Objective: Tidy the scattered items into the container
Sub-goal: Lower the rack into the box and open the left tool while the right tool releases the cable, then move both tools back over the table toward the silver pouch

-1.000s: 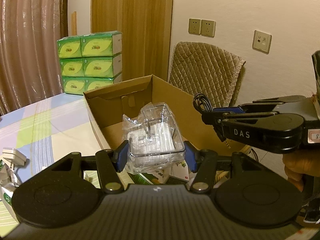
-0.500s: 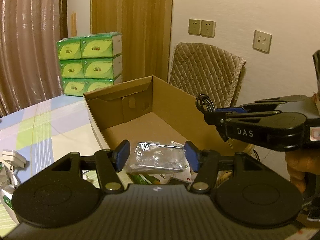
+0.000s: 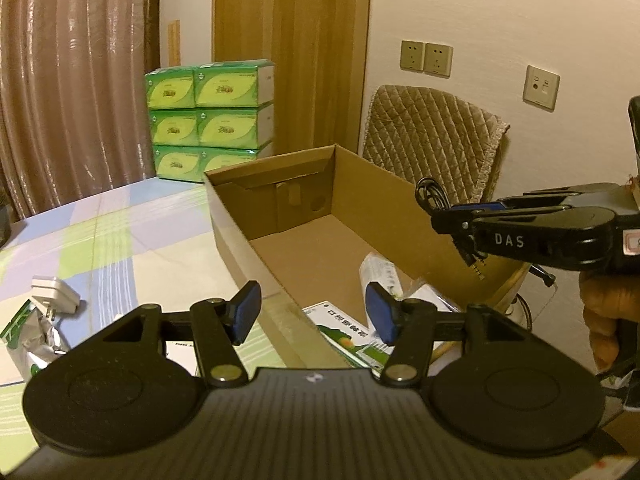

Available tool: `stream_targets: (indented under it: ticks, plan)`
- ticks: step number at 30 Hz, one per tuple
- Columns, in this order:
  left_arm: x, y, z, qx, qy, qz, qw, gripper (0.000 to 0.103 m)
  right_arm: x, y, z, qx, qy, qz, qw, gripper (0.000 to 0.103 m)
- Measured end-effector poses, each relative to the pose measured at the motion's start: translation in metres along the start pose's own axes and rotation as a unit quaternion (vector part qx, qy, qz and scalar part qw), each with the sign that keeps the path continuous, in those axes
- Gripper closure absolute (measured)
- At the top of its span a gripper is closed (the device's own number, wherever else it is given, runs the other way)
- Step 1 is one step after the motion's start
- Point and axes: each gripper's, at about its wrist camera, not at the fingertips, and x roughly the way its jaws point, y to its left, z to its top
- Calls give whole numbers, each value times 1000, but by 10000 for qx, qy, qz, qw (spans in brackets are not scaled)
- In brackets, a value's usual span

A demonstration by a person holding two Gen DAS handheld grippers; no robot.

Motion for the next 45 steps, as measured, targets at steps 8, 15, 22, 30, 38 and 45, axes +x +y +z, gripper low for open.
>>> stream_targets:
  ticks: [8, 15, 22, 30, 38, 45]
  plan:
    - [-7, 8, -8, -148, 20, 74, 9999, 50, -2, 8, 6, -29, -76, 98, 9999, 90]
    - [-12, 12, -8, -206, -9, 101, 9997, 50, 1, 11, 7, -49, -71, 258, 9996, 90]
    - [-13, 17, -10, -287, 6, 122, 9995, 49, -1, 8, 2, 92, -160, 254, 9995, 37]
    - [-17, 21, -17, -357, 52, 172, 9992, 47, -10, 9, -6, 127, -86, 200, 9997, 37]
    - [-36, 34, -36, -501, 128, 386, 9979, 41, -25, 27, -14, 101, -41, 341, 9994, 36]
    - [-69, 60, -70, -697, 300, 831, 9937, 29, -45, 64, -16, -123, -185, 605, 9979, 33]
